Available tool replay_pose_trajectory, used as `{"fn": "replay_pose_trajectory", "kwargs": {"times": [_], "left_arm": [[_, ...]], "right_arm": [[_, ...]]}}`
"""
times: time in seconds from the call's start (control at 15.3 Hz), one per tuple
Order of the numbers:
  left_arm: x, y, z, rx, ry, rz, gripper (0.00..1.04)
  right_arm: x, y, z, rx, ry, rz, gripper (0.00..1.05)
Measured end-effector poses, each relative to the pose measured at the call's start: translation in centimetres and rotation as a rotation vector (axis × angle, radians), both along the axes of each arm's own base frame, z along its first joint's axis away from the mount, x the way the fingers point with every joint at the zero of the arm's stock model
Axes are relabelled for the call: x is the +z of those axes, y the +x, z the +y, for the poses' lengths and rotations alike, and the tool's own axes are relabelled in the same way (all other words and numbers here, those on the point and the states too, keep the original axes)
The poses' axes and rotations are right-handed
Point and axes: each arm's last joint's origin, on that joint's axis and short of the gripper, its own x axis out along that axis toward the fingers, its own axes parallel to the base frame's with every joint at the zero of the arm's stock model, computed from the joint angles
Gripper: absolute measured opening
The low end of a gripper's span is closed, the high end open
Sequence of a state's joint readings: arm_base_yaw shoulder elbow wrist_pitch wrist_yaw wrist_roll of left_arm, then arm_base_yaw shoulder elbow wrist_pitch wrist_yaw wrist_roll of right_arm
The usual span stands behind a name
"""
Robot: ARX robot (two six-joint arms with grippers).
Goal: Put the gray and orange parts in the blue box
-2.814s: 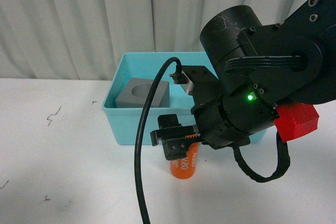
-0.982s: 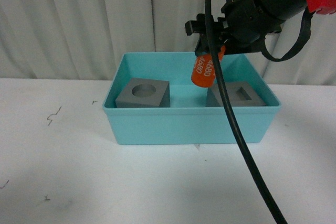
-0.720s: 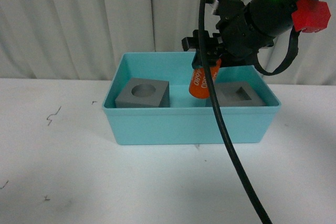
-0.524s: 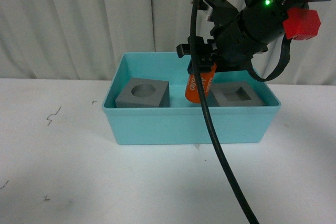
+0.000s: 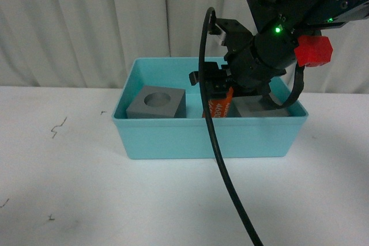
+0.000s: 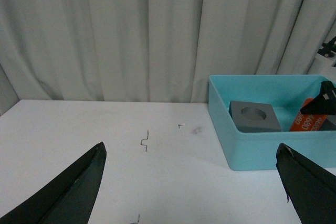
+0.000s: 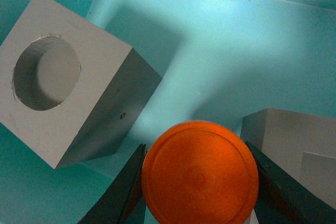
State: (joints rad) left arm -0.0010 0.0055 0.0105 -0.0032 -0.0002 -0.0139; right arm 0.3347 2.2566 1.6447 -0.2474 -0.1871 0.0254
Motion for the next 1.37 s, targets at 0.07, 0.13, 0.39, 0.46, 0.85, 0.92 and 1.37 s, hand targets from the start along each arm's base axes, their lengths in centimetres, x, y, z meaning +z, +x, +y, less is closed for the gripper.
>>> {"fn": "replay_pose_trajectory", "kwargs": {"times": [0.07, 0.13, 0.39, 0.46, 0.85, 0.92, 1.37], "left_arm": [[0.0, 0.0, 0.0, 0.0, 0.0, 0.0, 0.98], [0.0, 0.0, 0.0, 0.0, 0.0, 0.0, 0.98], [0.0, 0.0, 0.0, 0.0, 0.0, 0.0, 0.98], [0.0, 0.0, 0.0, 0.0, 0.0, 0.0, 0.98], [0.0, 0.0, 0.0, 0.0, 0.0, 0.0, 0.98], [0.0, 0.0, 0.0, 0.0, 0.0, 0.0, 0.98], [0.0, 0.0, 0.0, 0.0, 0.0, 0.0, 0.98]], "right_arm": [[0.0, 0.0, 0.0, 0.0, -0.001, 0.001, 0.47], [0.0, 0.0, 0.0, 0.0, 0.0, 0.001, 0.47], [0.0, 0.0, 0.3, 0.007, 0.002, -0.004, 0.89], [0.0, 0.0, 0.3, 0.006, 0.002, -0.005, 1.0], [3.3, -0.4, -0.6, -0.007, 0.032, -0.093, 0.98], [4.6, -0.8, -0.8, -0.013, 0.029, -0.173, 0.98], [16.1, -9.1, -3.6, -0.144, -0.054, -0.632, 0.98]]}}
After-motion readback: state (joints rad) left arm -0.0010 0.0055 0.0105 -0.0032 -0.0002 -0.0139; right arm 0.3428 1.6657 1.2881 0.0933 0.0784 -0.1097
